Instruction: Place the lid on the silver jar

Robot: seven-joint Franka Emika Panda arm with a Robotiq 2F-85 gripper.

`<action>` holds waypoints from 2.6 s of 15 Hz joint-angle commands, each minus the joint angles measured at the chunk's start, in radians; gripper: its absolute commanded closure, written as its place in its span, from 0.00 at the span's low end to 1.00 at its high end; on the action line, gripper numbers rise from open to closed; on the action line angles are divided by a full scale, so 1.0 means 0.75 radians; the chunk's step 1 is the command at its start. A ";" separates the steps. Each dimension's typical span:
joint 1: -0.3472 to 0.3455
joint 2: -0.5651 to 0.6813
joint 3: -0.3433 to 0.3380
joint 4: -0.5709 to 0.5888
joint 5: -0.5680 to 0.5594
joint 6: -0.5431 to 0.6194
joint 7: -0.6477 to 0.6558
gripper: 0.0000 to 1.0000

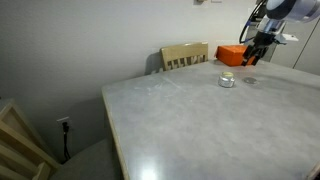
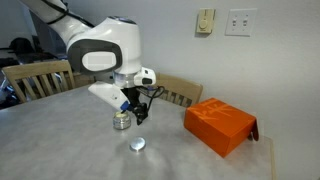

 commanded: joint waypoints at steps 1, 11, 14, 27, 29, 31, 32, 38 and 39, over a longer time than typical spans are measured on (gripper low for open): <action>-0.005 0.138 -0.003 0.165 -0.082 -0.072 0.091 0.00; 0.036 0.338 -0.074 0.414 -0.240 -0.369 0.474 0.00; 0.019 0.350 -0.079 0.404 -0.228 -0.352 0.495 0.00; -0.005 0.360 -0.079 0.366 -0.155 -0.302 0.523 0.00; 0.025 0.365 -0.104 0.366 -0.179 -0.301 0.581 0.00; 0.045 0.372 -0.121 0.370 -0.197 -0.309 0.640 0.00; 0.054 0.375 -0.129 0.369 -0.206 -0.306 0.669 0.00; 0.076 0.397 -0.163 0.353 -0.218 -0.284 0.775 0.00; 0.073 0.400 -0.162 0.349 -0.216 -0.268 0.773 0.00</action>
